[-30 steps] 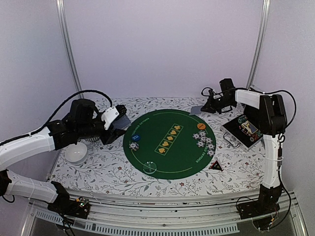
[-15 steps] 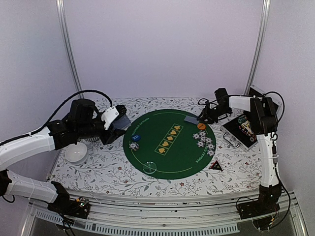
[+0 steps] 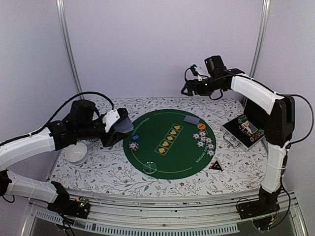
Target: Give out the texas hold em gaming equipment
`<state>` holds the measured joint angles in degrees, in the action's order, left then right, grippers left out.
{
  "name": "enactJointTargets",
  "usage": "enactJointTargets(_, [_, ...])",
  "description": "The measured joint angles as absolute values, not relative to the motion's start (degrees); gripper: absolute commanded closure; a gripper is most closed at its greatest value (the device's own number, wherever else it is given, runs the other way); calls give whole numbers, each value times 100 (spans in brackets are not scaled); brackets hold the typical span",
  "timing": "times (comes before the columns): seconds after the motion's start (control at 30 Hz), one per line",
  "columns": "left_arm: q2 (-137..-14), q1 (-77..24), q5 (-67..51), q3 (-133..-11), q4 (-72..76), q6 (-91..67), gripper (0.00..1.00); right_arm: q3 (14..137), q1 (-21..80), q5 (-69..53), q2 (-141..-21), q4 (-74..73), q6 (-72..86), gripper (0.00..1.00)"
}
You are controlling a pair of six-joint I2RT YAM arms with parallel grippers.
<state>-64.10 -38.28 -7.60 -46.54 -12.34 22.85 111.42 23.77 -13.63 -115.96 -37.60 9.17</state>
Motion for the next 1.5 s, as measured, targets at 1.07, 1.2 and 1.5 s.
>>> enactJointTargets(1.07, [-6344, -3760, -1098, -4569, -1275, 2462, 45, 11636, 4943, -4604, -12846, -1680, 1813, 10])
enactJointTargets(1.2, [-6344, -3760, -1026, -4563, -1280, 2460, 45, 11675, 4943, -4357, -12849, -1876, 1664, 20])
enactJointTargets(1.5, [-6344, -3758, -932, -4525, -1284, 2460, 45, 11684, 4923, -4198, -12733, -2335, 1345, 47])
